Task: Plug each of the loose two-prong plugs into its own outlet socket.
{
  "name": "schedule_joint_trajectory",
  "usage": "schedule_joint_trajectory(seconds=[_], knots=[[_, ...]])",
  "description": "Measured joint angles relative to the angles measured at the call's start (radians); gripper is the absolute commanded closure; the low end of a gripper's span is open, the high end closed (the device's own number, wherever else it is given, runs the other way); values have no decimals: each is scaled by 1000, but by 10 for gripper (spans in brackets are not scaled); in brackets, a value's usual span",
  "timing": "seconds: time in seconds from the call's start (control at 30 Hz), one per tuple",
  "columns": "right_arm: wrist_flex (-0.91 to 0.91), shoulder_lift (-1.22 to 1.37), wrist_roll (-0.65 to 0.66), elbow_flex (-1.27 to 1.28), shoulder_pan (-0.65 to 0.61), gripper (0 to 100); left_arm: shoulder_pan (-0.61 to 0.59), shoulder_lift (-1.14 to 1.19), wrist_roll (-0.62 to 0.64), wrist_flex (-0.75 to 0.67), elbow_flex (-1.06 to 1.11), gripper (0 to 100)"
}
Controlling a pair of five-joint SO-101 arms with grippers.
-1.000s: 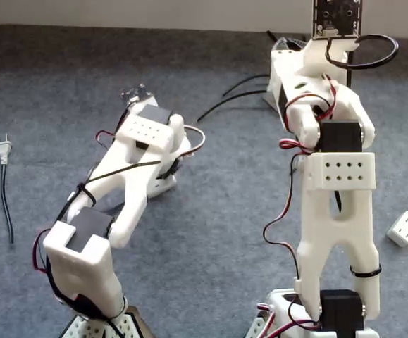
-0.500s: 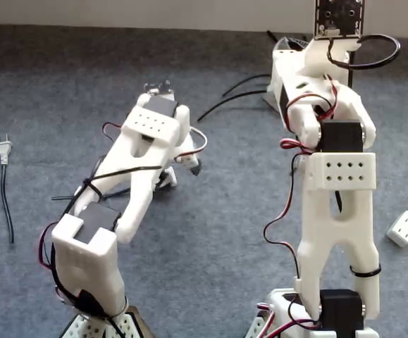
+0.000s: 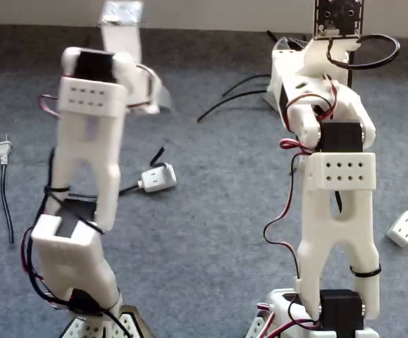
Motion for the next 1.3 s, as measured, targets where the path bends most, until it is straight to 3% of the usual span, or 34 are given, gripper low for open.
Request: schedule_joint_trajectory(seconds=[0.2, 0.43, 0.6, 0.73, 0.9, 1.1, 1.3], knots=[[2, 3, -66, 6, -17, 979, -261, 0, -20, 14, -92, 720], [9, 64, -25, 166, -149, 824, -479, 0, 9, 14, 61, 720], [40, 189, 157, 206, -256, 819, -520, 0, 69, 14, 210, 720], [155, 284, 417, 207, -305, 808, -519, 0, 77, 14, 276, 721], [304, 358, 709, 206, -399, 670, -493, 0, 95, 12, 318, 722], [321, 485, 888, 206, -485, 630, -479, 0, 140, 12, 324, 722], [186, 620, 878, 180, -529, 630, -479, 0, 143, 11, 327, 722]])
